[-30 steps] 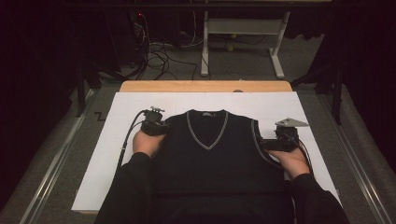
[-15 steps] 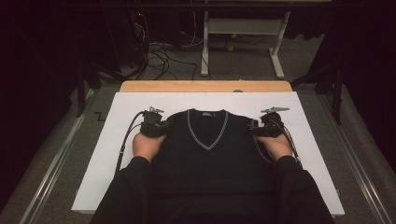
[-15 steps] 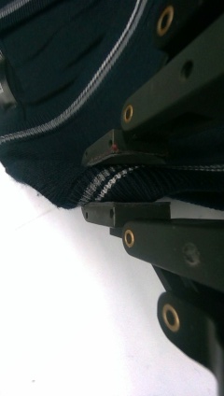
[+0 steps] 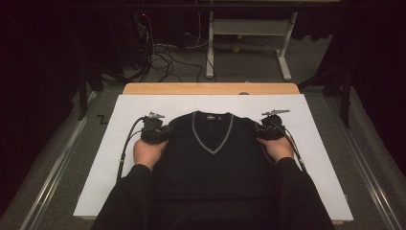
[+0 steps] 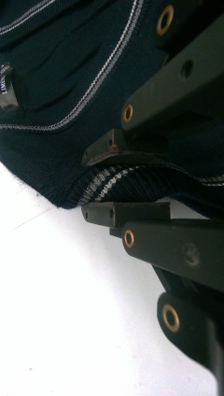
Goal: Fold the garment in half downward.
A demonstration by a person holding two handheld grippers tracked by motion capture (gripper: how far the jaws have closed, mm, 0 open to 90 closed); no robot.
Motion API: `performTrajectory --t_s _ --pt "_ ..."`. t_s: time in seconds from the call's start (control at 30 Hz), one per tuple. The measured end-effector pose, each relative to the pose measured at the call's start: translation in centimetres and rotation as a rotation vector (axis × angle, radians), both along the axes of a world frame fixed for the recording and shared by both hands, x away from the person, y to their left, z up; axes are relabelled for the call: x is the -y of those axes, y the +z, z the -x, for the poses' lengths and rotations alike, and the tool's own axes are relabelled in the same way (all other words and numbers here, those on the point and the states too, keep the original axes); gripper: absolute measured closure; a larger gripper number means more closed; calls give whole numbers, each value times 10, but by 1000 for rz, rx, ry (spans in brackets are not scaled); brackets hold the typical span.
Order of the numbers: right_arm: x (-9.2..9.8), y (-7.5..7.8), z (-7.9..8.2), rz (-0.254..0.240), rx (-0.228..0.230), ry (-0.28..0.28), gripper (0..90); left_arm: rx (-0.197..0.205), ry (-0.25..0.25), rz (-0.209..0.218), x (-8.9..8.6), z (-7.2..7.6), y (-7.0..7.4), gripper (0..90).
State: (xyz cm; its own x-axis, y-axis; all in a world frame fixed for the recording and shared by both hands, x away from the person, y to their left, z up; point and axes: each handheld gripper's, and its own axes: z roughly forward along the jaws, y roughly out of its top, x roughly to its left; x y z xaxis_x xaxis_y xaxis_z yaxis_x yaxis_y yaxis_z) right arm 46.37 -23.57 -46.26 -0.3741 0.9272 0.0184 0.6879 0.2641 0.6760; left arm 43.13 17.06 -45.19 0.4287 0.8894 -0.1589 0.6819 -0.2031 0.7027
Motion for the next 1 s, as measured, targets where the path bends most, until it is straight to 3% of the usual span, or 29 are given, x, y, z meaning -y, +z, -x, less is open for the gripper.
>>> performTrajectory --t_s 0.1,0.23,0.4,0.5,0.7,0.87,1.0 --pt "-1 1 1 3 2 14 798 11 6 6 -2 0 2 698" --pt "3 11 7 1 62 11 798 36 42 24 -11 -1 10 696" --pt "11 32 12 -9 153 26 796 55 53 70 -22 -4 24 697" --pt "15 44 14 -5 180 18 796 88 59 84 -25 -6 35 698" --pt "22 75 16 -12 276 5 797 158 65 97 -24 -11 65 698" --pt "23 101 20 -18 362 -14 798 231 65 88 -22 -13 90 698" --pt "23 116 20 -21 405 -16 797 270 66 86 -22 -15 105 699"
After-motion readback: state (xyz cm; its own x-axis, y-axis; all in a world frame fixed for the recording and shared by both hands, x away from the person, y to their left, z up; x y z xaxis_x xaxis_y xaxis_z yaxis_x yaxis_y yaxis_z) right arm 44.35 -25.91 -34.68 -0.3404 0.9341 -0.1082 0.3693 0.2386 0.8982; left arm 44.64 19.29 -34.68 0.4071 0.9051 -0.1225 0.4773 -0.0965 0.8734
